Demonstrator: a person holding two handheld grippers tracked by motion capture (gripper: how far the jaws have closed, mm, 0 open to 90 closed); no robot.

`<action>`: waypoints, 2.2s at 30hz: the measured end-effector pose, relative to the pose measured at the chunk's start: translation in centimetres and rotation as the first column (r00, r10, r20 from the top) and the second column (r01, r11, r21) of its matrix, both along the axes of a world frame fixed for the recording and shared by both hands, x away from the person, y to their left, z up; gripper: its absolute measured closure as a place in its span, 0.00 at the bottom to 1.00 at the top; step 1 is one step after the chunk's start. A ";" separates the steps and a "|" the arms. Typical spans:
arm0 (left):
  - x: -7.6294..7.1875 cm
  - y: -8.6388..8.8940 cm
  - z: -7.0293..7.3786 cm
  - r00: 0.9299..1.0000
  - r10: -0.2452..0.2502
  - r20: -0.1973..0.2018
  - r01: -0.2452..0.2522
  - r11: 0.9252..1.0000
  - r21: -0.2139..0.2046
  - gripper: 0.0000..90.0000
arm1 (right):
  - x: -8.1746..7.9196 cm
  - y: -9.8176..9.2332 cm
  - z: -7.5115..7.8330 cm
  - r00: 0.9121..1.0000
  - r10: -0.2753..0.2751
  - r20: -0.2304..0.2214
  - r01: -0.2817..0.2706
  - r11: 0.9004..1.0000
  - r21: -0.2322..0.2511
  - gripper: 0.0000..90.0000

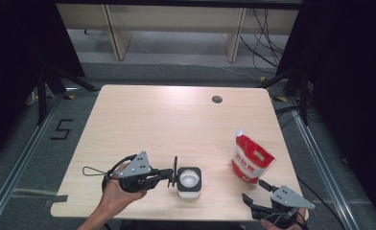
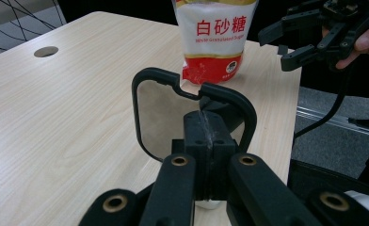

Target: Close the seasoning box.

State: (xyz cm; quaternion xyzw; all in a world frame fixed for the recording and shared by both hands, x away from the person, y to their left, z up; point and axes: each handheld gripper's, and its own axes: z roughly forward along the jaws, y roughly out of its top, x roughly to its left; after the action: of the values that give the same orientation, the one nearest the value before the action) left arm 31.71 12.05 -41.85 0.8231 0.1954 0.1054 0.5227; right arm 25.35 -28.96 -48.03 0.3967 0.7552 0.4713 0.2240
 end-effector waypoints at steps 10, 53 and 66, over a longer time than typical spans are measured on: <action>0.2 -1.5 -0.4 1.000 -0.029 -0.005 0.029 0.999 0.026 0.99 | 0.0 -0.1 0.1 1.000 -0.013 0.022 0.014 1.000 -0.026 0.27; 0.3 -3.9 -2.7 0.997 -0.066 -0.050 0.069 0.996 0.053 0.90 | -0.1 0.1 0.1 1.000 0.000 0.010 0.000 1.000 -0.006 0.27; -0.4 -2.1 -2.4 0.999 -0.021 -0.042 0.020 1.000 -0.010 0.47 | -0.3 0.2 0.2 1.000 -0.017 0.002 0.017 1.000 -0.006 0.27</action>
State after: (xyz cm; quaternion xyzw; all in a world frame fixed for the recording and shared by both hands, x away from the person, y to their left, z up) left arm 31.31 9.97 -44.28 0.8246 0.1983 0.0820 0.5235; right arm 25.01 -28.78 -47.86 0.4019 0.7530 0.4675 0.2300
